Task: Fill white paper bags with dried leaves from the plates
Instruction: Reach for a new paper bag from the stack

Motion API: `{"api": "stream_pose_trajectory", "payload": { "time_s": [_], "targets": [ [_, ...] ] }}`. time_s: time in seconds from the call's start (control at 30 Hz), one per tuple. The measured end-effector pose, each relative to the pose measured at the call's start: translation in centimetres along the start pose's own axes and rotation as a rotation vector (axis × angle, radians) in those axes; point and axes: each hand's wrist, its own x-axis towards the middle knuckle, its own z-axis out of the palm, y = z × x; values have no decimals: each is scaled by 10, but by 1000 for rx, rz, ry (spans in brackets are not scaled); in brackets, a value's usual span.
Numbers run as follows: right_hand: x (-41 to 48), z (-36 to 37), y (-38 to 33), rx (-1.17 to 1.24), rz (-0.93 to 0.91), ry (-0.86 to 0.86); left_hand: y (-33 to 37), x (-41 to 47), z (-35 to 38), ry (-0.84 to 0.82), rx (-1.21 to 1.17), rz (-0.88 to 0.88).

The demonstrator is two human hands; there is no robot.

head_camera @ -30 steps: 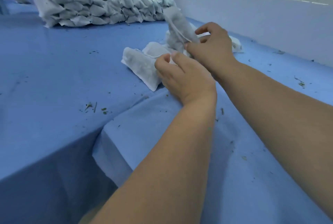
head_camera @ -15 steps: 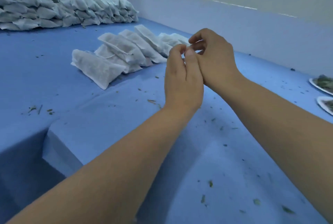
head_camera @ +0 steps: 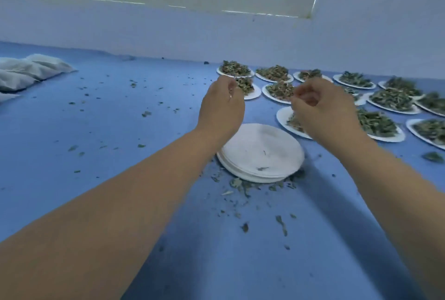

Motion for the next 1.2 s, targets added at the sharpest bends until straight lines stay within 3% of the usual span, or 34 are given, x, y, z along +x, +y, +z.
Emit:
{"api": "stream_pose_trajectory", "payload": {
  "time_s": [0.23,0.4,0.63,0.87,1.07,1.2],
  "targets": [
    [-15,-31,95,-67,164,-38,27,29,70,-247,426,-19],
    [-15,-23,104,-75,149,-96,12,66,81,-247,545,-127],
    [-13,-17,106,-74,155,-12,-25,100,81,-193,885,-17],
    [-12,-13,102,-48,139,-24,-41,116,80,-282,970,139],
    [-12,-15,101,-1,155,-56,-48,119,80,-276,894,199],
    [-14,-15,98,39,170,-62,-59,127,84,-173,909,236]
  ]
}}
